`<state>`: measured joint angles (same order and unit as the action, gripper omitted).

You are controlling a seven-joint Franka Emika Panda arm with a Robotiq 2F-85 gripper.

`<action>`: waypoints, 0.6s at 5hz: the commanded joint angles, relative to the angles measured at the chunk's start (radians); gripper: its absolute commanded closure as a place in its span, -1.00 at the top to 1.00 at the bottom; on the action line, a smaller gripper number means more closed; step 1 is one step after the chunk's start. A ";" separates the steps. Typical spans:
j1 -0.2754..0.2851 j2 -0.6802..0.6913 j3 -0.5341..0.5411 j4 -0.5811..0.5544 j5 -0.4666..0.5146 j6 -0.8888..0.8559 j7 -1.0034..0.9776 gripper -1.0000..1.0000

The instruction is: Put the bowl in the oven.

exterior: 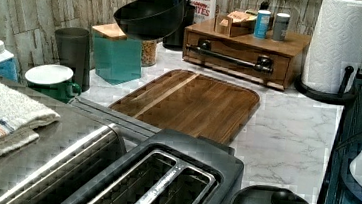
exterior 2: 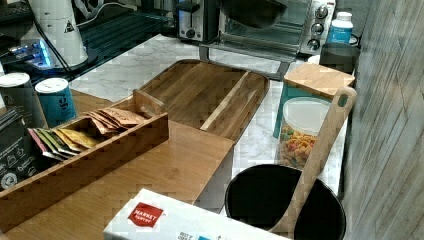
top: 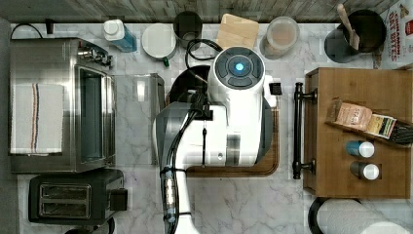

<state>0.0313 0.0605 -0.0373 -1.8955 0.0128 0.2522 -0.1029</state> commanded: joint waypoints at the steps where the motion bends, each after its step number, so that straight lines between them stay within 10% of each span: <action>1: 0.015 0.035 0.021 0.018 -0.016 0.026 -0.175 -1.00; 3: 0.098 0.066 0.112 0.052 -0.053 0.075 -0.505 -1.00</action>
<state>0.0500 0.1487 -0.0276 -1.9111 0.0029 0.3171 -0.5303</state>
